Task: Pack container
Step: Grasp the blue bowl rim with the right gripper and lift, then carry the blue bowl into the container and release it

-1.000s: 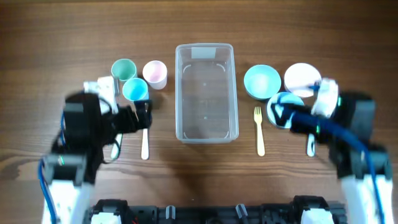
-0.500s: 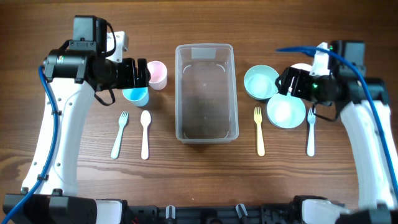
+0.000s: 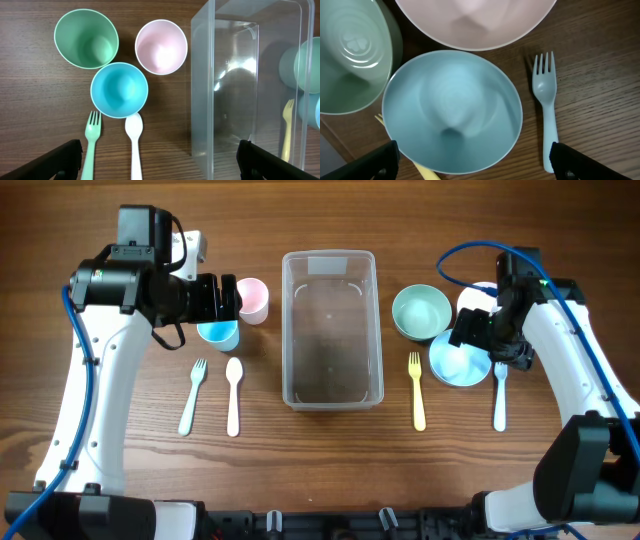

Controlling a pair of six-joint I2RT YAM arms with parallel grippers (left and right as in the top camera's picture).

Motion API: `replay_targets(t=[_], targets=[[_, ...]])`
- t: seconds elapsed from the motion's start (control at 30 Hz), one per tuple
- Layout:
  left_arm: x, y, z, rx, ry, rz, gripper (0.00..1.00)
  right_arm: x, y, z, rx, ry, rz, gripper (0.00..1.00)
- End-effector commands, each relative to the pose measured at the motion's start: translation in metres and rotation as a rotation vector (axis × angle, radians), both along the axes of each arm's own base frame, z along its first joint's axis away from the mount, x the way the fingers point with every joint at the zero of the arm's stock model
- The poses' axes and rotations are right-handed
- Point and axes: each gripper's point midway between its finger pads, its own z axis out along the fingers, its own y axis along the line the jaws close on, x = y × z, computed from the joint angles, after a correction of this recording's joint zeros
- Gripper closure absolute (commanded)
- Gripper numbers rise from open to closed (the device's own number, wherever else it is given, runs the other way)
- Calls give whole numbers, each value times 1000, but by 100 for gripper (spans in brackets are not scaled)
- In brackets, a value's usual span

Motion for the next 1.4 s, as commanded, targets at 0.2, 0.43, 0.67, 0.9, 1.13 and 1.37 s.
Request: replay_targets(t=[0.2,0.43,0.67,0.9,1.13,1.37], targets=[[7,-1,7,7,-37,-21,0,-19,3,-57,58,38,-65,44],[7,-1,7,7,-36,-21,0,-24,3,-61,65,58,-140,57],[7,-1,7,7,-36,-21,0,-36,-6,-78,7,69,-171,59],[7,-1,7,7,-37,-21,0,-26,-18,-61,-58,11,-149,96],[7,-1,7,7,-37,-21,0,8,20,92,119,-420,65,96],[7,-1,7,7,-37,-21,0,10,109,155,242,-613,384,96]])
